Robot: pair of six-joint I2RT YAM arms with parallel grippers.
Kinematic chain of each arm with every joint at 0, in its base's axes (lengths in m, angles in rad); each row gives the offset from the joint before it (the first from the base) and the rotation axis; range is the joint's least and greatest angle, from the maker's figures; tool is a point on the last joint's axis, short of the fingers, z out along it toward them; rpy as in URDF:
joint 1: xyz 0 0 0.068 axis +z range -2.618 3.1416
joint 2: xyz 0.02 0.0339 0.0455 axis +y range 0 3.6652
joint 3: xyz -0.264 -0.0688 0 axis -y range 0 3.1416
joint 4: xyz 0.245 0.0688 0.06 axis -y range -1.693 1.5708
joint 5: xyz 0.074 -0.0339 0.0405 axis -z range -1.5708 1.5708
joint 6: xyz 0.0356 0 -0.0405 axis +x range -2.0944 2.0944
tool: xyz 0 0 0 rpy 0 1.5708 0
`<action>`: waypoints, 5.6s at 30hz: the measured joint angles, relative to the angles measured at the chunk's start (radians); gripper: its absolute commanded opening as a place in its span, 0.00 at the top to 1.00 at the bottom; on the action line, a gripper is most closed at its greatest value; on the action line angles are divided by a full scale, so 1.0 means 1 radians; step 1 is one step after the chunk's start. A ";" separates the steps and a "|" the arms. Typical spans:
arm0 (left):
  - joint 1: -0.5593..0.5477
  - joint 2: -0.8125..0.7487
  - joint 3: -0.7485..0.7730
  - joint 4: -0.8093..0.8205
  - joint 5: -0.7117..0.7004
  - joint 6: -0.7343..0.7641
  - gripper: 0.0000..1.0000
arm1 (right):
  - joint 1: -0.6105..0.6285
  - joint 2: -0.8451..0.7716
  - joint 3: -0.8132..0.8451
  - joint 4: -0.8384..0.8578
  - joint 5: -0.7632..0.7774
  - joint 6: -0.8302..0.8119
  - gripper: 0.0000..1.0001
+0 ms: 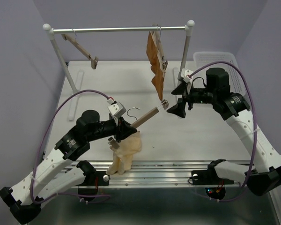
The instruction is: Remove the underwear clipped to the hanger
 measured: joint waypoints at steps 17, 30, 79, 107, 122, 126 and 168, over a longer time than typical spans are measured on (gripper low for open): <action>0.000 -0.034 -0.017 0.223 -0.249 -0.298 1.00 | -0.001 -0.333 -0.486 0.734 0.375 0.870 0.00; 0.000 0.022 -0.104 0.449 -0.175 -0.443 1.00 | 0.049 -0.146 -0.677 1.397 0.228 1.348 0.00; 0.004 0.156 -0.110 0.617 -0.073 -0.525 0.01 | 0.257 -0.031 -0.697 1.720 0.522 1.399 0.99; 0.004 -0.014 -0.115 0.356 -0.143 -0.481 0.01 | 0.112 -0.118 -0.718 1.529 0.343 1.533 0.99; 0.004 0.012 -0.115 0.358 -0.061 -0.477 0.01 | 0.104 -0.074 -0.674 1.631 0.273 1.561 0.99; 0.004 0.013 -0.115 0.369 -0.035 -0.478 0.01 | 0.104 -0.047 -0.662 1.649 0.273 1.556 0.99; 0.011 0.024 -0.121 0.390 -0.022 -0.464 0.18 | 0.047 0.055 -0.581 1.687 0.231 1.510 0.99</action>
